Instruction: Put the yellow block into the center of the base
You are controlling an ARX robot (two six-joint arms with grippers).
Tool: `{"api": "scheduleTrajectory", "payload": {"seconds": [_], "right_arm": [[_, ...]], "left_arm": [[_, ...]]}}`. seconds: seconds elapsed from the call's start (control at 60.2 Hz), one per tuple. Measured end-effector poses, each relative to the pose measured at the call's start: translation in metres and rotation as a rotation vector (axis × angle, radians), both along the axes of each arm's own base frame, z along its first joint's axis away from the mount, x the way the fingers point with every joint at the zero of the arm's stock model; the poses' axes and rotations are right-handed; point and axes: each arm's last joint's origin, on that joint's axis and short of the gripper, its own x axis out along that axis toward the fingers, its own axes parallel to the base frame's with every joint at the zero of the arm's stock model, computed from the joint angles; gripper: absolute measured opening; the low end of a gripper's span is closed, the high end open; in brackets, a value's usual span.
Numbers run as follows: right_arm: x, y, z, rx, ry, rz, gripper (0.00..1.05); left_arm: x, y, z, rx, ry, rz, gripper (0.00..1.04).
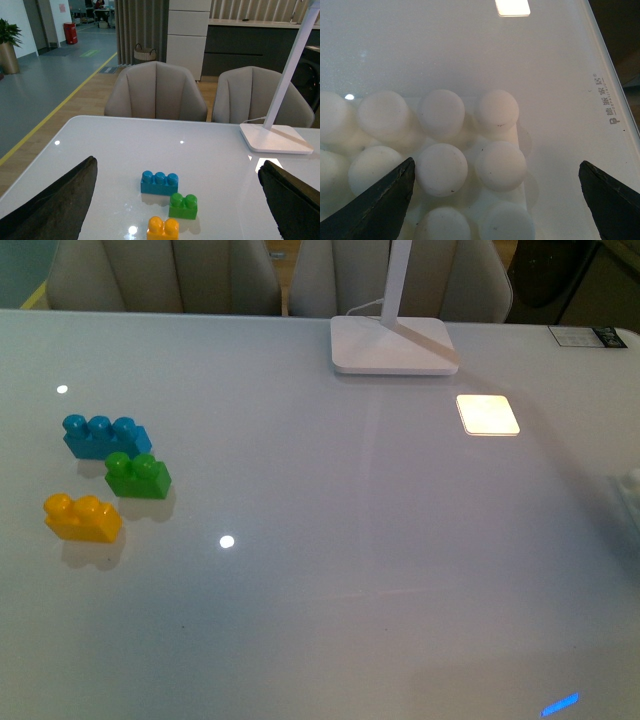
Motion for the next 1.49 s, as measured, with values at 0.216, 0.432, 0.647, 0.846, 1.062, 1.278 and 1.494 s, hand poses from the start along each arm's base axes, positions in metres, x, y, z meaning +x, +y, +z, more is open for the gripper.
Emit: {"api": "scheduleTrajectory", "payload": {"seconds": [0.216,0.432,0.647,0.846,1.062,1.278,1.494], "right_arm": [[-0.003,0.026,-0.005,-0.032,0.032,0.063,0.96],[-0.002,0.061,-0.01,-0.021,0.054,0.115,0.96],[0.005,0.106,-0.014,0.008,0.098,0.113,0.96],[0.014,0.153,-0.017,0.063,0.128,0.102,0.96],[0.025,0.225,-0.019,0.135,0.16,0.127,0.96],[0.039,0.285,-0.017,0.134,0.184,0.107,0.96],[0.045,0.329,-0.016,0.157,0.195,0.074,0.96]], "left_arm": [[0.0,0.0,0.0,0.0,0.0,0.0,0.97],[0.0,0.0,0.0,0.0,0.0,0.0,0.97],[0.0,0.0,0.0,0.0,0.0,0.0,0.97],[0.0,0.0,0.0,0.0,0.0,0.0,0.97],[0.0,0.0,0.0,0.0,0.0,0.0,0.97],[0.0,0.0,0.0,0.0,0.0,0.0,0.97],[0.0,0.0,0.0,0.0,0.0,0.0,0.97]]}}
